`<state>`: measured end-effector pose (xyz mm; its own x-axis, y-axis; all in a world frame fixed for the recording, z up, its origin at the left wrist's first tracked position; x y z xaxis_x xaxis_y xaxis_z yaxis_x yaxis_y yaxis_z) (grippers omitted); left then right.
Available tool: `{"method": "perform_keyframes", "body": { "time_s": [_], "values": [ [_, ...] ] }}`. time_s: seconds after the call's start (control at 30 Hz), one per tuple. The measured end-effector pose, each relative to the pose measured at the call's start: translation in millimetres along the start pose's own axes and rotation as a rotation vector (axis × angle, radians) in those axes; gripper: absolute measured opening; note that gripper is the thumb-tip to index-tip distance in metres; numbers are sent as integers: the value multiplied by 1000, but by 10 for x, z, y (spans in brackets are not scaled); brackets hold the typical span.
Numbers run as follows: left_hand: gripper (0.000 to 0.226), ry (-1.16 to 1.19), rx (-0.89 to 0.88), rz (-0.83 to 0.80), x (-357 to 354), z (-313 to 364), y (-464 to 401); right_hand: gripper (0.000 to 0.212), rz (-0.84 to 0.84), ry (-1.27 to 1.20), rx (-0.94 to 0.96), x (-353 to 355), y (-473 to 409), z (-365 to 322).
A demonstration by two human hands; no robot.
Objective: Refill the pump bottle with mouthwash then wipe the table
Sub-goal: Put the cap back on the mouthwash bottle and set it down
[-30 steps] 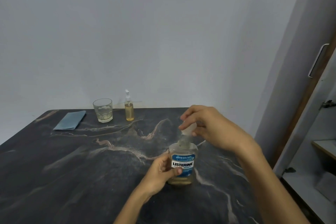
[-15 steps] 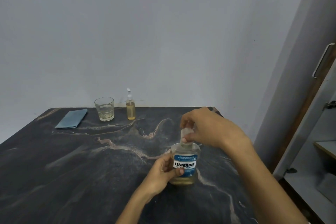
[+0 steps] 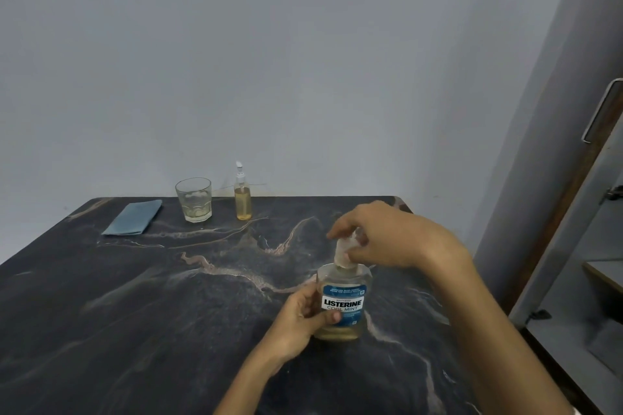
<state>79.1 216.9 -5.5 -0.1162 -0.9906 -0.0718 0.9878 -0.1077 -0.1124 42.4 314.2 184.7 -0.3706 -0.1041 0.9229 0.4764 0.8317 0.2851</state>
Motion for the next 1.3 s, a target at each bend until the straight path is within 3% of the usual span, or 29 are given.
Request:
{"method": "perform_keyframes", "body": {
  "time_s": [0.07, 0.2, 0.37, 0.5, 0.63, 0.67, 0.97, 1.13, 1.3],
  "values": [
    [52, -4, 6, 7, 11, -11, 7, 24, 129, -5, -59, 56, -11, 19],
    [52, -24, 16, 12, 6, -16, 21, 41, 326, 95, -189, 89, -41, 59],
    [50, -40, 8, 14, -12, 21, 29, 60, 378, 173, -269, -5, -19, 159],
    [48, -57, -5, 15, -23, 41, 35, 59, 429, 0, -233, -109, 82, 347],
    [49, -79, -7, 32, -27, 43, 52, 22, 384, -348, -47, -526, 87, 614],
    [49, -89, -6, 32, -29, 42, 54, 21, 389, -448, -19, -695, 67, 681],
    [52, -132, -14, 44, -37, 48, 83, 34, 497, -991, 72, -1797, -30, 853],
    [81, -103, -52, 141, -101, 16, 272, 44, 559, -1048, 67, -1903, -2, 843],
    [84, -152, -16, 209, -246, -95, 454, 52, 618, -1023, 62, -1925, 26, 766]
  ]
}}
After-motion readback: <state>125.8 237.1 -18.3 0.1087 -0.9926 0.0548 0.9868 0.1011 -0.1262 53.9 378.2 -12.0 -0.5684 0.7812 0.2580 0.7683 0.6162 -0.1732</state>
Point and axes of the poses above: each hand's wrist, its own y-axis away from the middle knuckle, its own x-axis out of the back of the hand, z = x × y, the point moved 6 cm from there along -y, towards the middle knuckle, and after that the axes turned 15 degrees about -z, right-handed, at the moved point
